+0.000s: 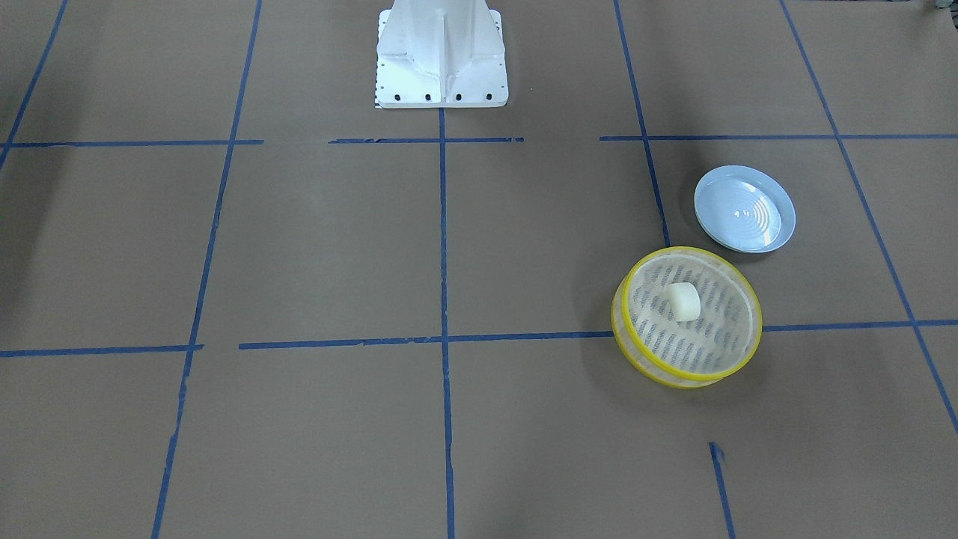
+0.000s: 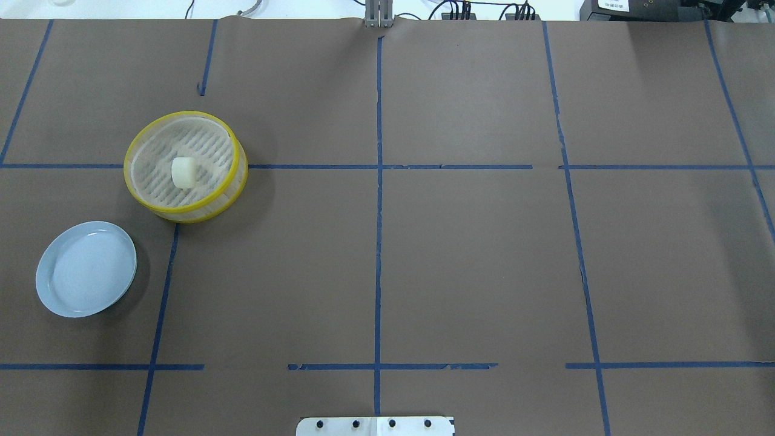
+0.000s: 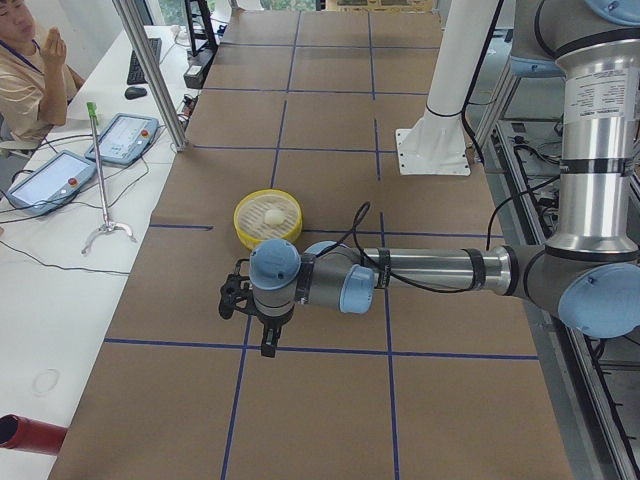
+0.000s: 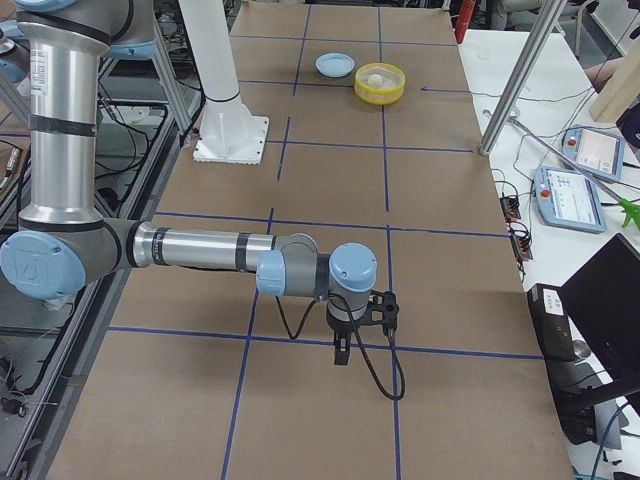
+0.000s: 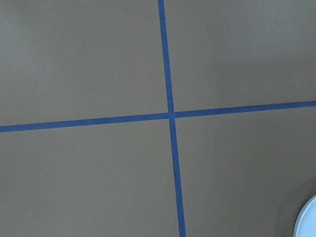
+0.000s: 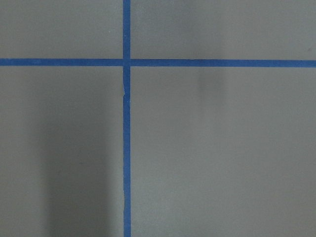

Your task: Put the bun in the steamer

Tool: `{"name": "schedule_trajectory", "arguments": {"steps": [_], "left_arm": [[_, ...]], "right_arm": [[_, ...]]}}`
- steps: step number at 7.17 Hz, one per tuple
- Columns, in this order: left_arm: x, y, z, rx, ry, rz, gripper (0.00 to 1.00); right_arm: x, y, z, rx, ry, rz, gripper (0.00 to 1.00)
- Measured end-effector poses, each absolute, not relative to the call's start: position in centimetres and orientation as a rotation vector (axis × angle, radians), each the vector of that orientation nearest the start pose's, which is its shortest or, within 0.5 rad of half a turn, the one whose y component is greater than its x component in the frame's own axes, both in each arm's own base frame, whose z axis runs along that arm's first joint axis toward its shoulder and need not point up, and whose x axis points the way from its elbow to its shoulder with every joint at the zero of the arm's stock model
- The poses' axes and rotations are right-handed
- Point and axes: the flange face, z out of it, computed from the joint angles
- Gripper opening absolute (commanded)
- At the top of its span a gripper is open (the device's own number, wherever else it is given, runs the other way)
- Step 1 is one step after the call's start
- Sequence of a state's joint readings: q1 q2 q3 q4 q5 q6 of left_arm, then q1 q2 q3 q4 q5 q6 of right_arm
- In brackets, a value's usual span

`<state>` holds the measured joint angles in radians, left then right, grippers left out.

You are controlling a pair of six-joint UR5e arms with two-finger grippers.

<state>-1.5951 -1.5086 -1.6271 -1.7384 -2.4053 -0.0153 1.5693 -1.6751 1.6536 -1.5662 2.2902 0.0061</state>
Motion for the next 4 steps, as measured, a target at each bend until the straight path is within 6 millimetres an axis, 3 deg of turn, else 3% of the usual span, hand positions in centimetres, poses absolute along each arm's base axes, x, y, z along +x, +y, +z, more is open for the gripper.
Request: {"name": "schedule_trajectory", "arguments": {"steps": [4], "left_arm": [[-7.19, -46.91, 64.10, 0.122, 0.833, 0.013, 1.00]], "right_arm": [[6.70, -44.64, 67.02, -0.019, -0.719, 0.011, 1.00]]}}
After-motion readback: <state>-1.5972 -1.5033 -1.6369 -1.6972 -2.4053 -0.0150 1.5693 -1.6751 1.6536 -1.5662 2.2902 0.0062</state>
